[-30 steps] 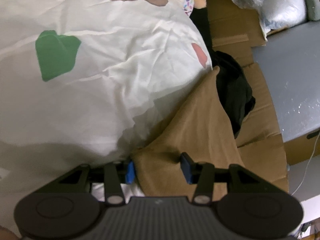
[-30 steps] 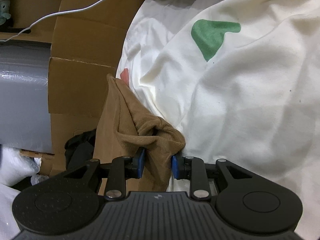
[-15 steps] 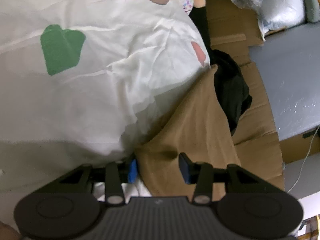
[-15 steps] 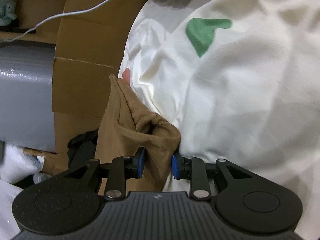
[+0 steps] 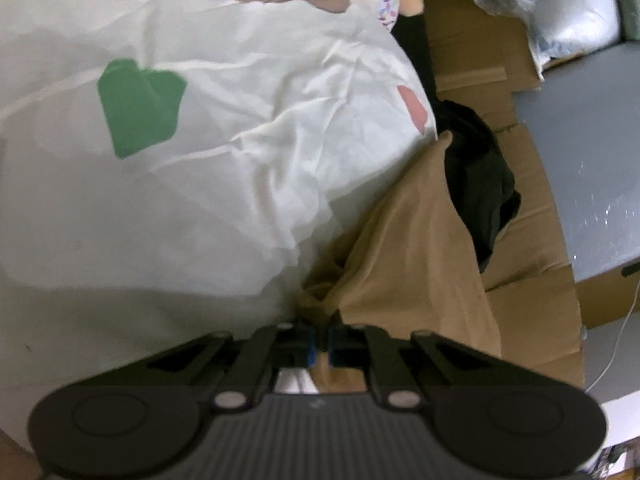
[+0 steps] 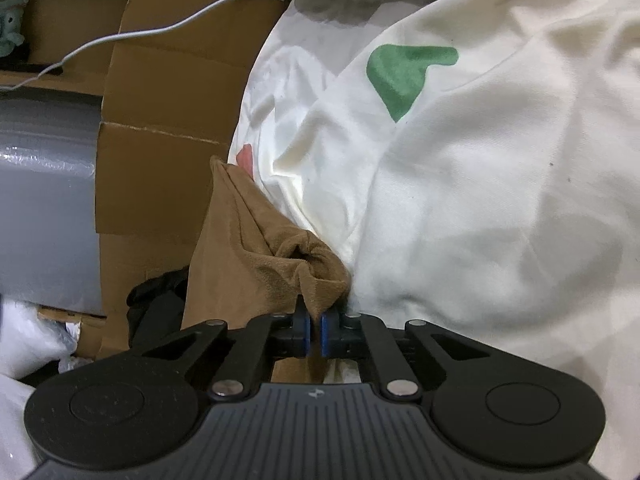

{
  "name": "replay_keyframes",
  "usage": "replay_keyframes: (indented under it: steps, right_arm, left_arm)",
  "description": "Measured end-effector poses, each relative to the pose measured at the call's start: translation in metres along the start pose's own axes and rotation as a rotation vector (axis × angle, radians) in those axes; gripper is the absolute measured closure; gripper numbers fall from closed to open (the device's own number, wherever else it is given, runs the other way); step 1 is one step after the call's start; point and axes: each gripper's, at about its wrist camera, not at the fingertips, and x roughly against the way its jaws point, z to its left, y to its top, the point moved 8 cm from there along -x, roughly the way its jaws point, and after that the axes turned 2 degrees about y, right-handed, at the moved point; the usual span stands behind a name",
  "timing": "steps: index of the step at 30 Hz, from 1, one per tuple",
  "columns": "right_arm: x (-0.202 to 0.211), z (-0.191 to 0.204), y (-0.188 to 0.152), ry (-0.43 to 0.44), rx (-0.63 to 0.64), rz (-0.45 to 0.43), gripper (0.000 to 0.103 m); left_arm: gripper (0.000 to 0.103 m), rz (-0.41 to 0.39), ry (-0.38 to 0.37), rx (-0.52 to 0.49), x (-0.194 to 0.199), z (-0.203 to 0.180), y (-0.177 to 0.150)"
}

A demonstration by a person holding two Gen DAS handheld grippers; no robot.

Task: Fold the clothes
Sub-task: 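Pinch the brown shirt corner with both grippers, then hold the pinched shirt corner with both grippers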

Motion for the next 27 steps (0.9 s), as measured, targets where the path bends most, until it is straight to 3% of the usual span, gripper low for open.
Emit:
replay_keyframes:
  steps: [15, 27]
  right_arm:
    - [0.025, 0.019, 0.003, -0.087, 0.014, -0.034, 0.100]
    - [0.062, 0.005, 0.003, -0.126, 0.009, -0.062, 0.100]
  left_arm:
    - [0.100, -0.027, 0.011, 0.011, 0.034, -0.010, -0.004]
    - [0.100, -0.001, 0.024, 0.010, 0.059, 0.002, -0.033]
